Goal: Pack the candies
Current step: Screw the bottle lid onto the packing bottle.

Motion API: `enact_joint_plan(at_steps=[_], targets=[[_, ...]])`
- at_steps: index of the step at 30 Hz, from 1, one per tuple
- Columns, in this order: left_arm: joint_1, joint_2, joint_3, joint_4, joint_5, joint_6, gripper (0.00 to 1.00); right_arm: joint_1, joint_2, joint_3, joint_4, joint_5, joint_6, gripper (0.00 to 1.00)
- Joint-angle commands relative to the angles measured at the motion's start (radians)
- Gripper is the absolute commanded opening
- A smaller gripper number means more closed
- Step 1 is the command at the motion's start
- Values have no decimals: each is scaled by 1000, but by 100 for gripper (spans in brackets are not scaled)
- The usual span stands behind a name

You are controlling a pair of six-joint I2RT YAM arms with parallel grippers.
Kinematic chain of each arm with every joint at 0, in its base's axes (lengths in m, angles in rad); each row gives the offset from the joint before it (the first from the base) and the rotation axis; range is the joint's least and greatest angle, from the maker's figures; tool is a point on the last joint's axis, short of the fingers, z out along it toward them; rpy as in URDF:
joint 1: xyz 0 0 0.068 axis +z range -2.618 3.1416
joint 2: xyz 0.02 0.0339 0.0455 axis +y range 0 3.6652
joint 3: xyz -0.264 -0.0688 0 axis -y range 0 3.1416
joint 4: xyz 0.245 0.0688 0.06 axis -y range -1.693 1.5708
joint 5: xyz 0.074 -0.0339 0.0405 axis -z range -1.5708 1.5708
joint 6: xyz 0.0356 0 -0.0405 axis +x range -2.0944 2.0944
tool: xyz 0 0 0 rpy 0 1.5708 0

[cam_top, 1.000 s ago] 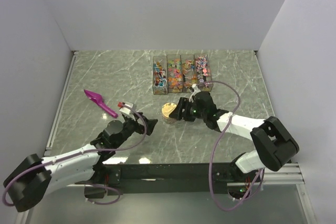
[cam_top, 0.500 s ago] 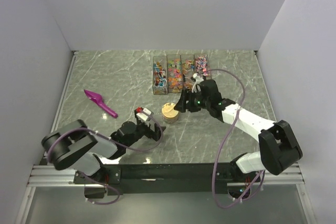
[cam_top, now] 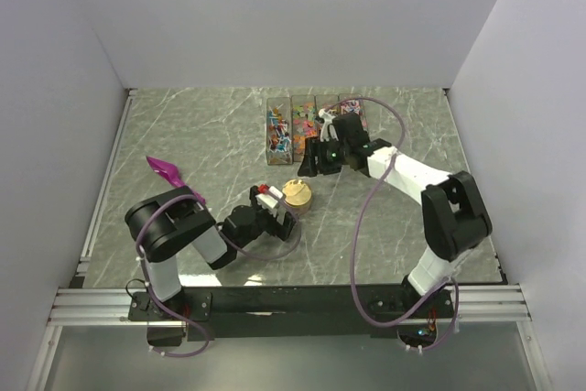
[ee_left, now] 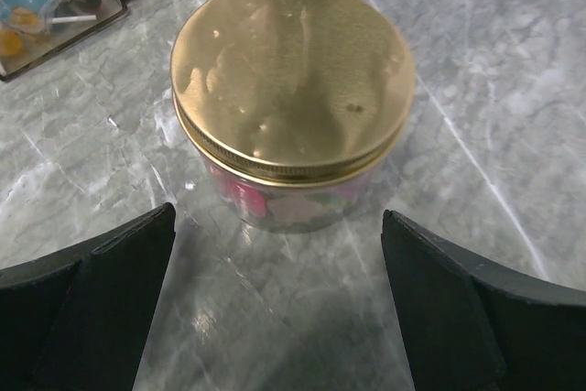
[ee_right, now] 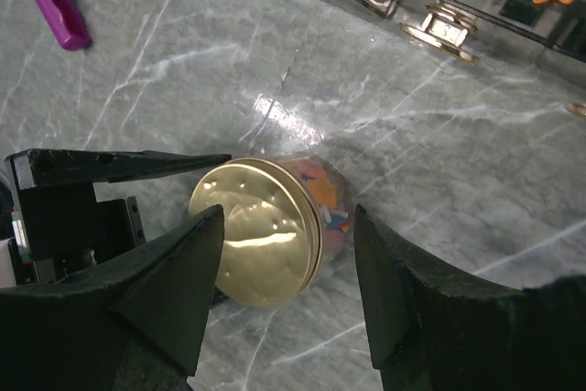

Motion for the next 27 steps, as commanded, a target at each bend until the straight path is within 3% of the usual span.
enact_joint_plan(at_steps=[1,10,27], targets=[[-5,43,39,186,-34,24,99,-5,55,81,-56,-53,-54,65],[-8,128,83,216,-57,59,99,-3,178,115,-78,-158,-86,59],[-20,129,52,345,-23,68,100,-2,74,-109,-1,-188,1,52]])
